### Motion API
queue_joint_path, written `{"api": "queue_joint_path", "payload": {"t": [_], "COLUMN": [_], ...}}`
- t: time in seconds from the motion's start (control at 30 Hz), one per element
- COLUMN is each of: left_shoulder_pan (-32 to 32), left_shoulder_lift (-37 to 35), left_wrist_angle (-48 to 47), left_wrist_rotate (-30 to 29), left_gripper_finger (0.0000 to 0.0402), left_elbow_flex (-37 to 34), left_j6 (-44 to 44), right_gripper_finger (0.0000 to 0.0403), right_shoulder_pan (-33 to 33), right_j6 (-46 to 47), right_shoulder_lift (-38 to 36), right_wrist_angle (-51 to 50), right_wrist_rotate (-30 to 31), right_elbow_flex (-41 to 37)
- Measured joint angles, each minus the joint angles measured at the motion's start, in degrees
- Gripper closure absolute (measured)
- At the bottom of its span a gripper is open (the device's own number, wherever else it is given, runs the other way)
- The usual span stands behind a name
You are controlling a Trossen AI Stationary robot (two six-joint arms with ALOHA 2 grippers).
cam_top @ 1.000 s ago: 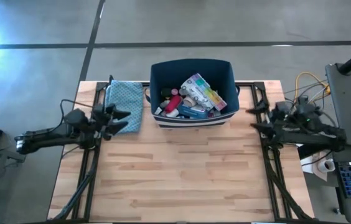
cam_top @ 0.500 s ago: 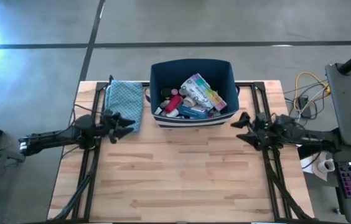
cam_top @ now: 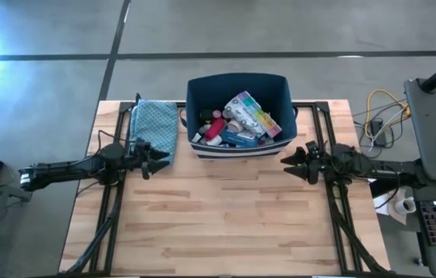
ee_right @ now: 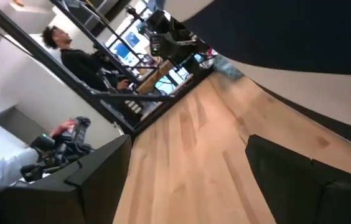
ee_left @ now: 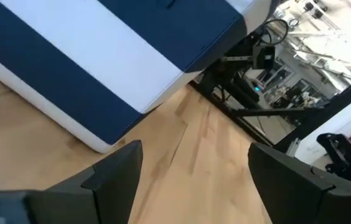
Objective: Pick & place medical supplies in basket/bin
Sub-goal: Return to Home Position
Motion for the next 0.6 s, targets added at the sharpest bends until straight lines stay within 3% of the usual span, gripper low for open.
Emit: {"api": "queue_joint_path", "payload": {"t": [0.37,0.6], "left_shoulder_pan": [-0.22,0.00], "left_shoulder_lift": [-9.07,-7.58], "left_wrist_angle": [-0.04,2.28], "left_wrist_rotate": [-0.36,-0.17], "left_gripper_finger": [0.0130,0.0130], "left_elbow_flex": [-0.11,-0.13], "left_j6": [0.02,0.06], "right_gripper_finger": [0.0097,0.0100], "right_shoulder_pan": [0.00,0.07], "right_j6": [0.00,-0.01], "right_shoulder_lift": [-4.41,-4.35], "right_wrist_angle": [0.62,1.06], "right_wrist_rotate": [0.00,-0.02], "right_elbow_flex": [0.03,-0.02]}}
